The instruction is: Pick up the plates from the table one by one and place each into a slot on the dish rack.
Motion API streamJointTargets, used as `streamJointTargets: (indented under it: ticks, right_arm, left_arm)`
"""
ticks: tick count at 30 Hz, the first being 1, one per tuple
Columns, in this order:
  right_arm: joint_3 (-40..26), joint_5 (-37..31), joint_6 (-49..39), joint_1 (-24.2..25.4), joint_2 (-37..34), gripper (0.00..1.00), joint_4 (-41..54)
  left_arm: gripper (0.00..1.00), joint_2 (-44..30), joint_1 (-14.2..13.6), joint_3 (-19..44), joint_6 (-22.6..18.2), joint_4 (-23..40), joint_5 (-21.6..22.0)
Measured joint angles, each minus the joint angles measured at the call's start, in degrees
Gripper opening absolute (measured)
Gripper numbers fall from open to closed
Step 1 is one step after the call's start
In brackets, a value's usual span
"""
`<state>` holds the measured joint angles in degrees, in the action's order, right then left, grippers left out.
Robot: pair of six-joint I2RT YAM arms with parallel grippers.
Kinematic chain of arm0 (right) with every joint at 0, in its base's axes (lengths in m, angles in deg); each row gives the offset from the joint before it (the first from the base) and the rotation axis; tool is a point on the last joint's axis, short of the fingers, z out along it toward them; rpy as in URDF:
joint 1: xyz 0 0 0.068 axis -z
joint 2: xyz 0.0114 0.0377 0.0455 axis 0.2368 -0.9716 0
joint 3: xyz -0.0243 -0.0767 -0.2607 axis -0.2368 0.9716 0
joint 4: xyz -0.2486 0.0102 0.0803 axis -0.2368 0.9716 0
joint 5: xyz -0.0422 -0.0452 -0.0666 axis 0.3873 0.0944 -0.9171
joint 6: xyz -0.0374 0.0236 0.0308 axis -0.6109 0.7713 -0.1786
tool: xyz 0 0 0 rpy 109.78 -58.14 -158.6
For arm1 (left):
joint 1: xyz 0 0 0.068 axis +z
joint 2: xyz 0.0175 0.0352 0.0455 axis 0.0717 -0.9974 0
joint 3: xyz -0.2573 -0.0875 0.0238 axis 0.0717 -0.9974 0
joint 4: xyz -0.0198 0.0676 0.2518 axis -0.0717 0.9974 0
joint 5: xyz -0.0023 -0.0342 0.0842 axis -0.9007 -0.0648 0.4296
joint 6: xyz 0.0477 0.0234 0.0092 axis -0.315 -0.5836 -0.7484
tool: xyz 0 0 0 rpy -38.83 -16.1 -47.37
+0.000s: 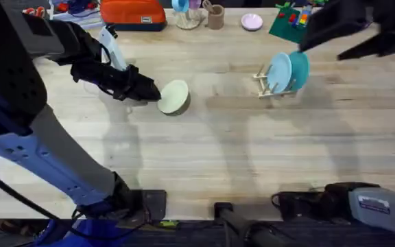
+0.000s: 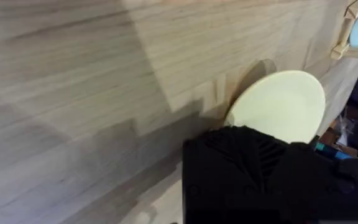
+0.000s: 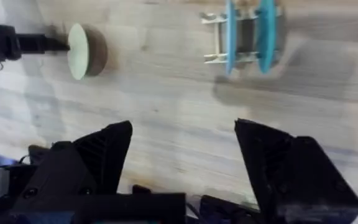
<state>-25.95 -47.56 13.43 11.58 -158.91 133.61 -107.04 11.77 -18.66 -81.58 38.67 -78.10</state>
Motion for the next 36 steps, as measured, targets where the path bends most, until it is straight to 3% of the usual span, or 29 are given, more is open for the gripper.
streamJointTargets:
  ticks: [20, 36]
  right_arm:
    - [0.00, 4.50, 15.49, -22.02, -29.05, 0.993, -17.92]
    - [0.00, 5.28, 29.81, -33.14, -40.64, 0.993, -29.74]
  left_arm:
    - [0.041, 0.00, 0.00, 0.00, 0.00, 0.00, 0.00]
    - [0.040, 0.00, 0.00, 0.00, 0.02, -0.02, 0.02]
